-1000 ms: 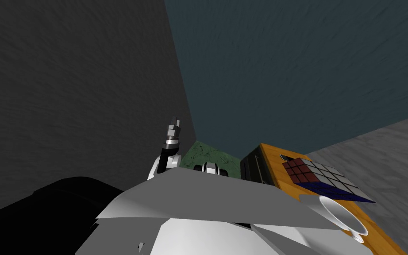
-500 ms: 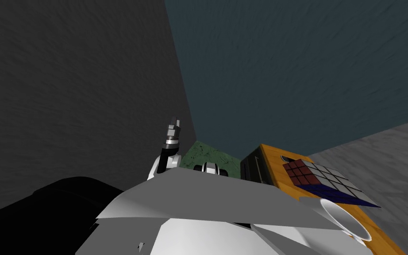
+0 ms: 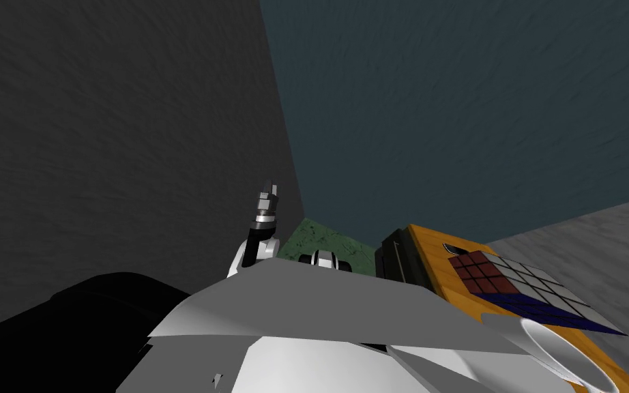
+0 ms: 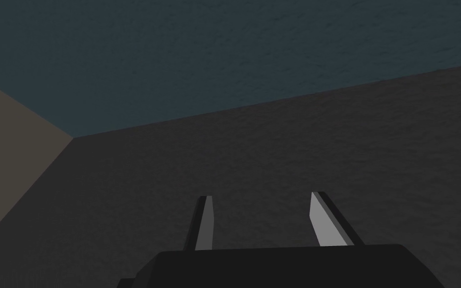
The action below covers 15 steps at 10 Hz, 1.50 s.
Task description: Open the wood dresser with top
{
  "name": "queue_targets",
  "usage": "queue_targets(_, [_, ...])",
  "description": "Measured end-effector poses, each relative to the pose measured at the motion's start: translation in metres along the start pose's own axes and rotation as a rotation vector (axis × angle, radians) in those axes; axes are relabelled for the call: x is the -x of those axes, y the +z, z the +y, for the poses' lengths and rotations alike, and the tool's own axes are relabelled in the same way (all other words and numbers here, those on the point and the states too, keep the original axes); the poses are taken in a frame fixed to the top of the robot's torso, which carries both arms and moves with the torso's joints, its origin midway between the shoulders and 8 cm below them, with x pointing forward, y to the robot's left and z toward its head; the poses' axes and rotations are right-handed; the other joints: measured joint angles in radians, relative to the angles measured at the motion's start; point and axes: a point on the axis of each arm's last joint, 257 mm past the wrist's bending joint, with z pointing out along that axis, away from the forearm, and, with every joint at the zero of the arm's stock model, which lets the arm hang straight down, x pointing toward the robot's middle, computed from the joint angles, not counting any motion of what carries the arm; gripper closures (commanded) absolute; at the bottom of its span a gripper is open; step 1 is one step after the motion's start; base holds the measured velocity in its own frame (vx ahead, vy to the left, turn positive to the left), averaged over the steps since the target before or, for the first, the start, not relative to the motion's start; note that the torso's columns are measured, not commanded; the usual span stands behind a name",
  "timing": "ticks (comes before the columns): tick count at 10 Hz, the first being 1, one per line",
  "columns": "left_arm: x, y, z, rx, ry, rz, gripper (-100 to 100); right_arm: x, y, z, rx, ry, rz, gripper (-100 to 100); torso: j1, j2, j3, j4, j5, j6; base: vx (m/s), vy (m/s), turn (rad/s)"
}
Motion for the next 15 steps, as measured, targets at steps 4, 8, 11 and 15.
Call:
queue_targets(4, [0.0,0.0,0.0,0.0,0.0,0.0,0,0.008,0.006,0.001,0.008,0.009,-0.011,100,-0.009,0.008,0.006,0.001,-0.004,0.0,-0.022,0.093,0.029])
queue_targets(8, [0.0,0.0,0.0,0.0,0.0,0.0,0,0.015,0.031,-0.013,-0.005,0.027,-0.017,100,-0.011,-0.003,0.002,-0.005,-0.012,0.0,-0.07,0.019,0.022])
queue_targets(11, [0.0,0.0,0.0,0.0,0.0,0.0,0,0.019,0.047,-0.025,-0.006,0.031,-0.014,100,-0.017,-0.008,0.0,-0.006,-0.013,0.0,-0.019,0.01,-0.009])
queue_targets(15, [0.0,0.0,0.0,0.0,0.0,0.0,0,0.032,0.068,-0.039,-0.008,0.039,-0.028,100,-0.021,-0.01,0.0,-0.007,-0.017,-0.002,-0.067,0.025,0.022])
